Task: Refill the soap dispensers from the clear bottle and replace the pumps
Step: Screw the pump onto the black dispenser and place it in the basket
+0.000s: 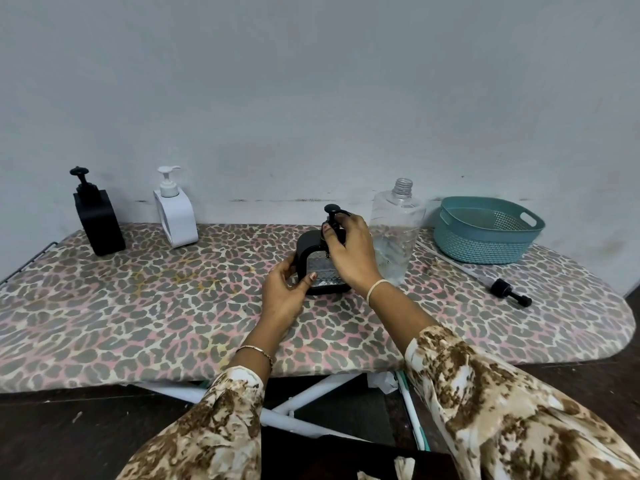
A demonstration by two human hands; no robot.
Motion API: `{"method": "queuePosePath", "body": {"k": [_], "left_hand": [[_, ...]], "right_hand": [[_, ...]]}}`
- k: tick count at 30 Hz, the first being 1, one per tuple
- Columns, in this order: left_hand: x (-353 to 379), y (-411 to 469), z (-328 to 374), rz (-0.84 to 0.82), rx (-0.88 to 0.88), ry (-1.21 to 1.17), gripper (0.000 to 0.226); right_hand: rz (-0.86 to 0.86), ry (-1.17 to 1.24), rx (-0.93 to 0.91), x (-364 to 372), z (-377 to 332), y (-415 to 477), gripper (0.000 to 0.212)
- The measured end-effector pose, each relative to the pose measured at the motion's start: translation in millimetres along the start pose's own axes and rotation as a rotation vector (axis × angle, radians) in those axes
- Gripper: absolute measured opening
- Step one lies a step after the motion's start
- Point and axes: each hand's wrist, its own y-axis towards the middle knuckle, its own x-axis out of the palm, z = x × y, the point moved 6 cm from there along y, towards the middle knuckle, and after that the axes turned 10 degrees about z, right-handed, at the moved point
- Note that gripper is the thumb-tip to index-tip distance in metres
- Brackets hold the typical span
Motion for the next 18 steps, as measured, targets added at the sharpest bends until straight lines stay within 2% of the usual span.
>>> {"method": "queuePosePath", "body": {"k": [5, 12, 18], "left_hand": [[0.4, -0.6, 0.0, -0.004, -0.004, -0.022, 0.067], [1.7, 0.9, -0.5, -0.011, -0.006, -0.029, 0.066], [1.1, 0.8, -1.6, -0.008, 0.003, -0.012, 0.067]], "right_hand": [[0.068, -0.049, 0.045, -3.7, 2.6, 4.2, 0.034], [-0.017, 0.001, -0.001, -2.0, 0.3, 1.1, 0.039], [0.028, -0.07, 0.03, -3.0, 0.8, 3.8, 0.031]]}}
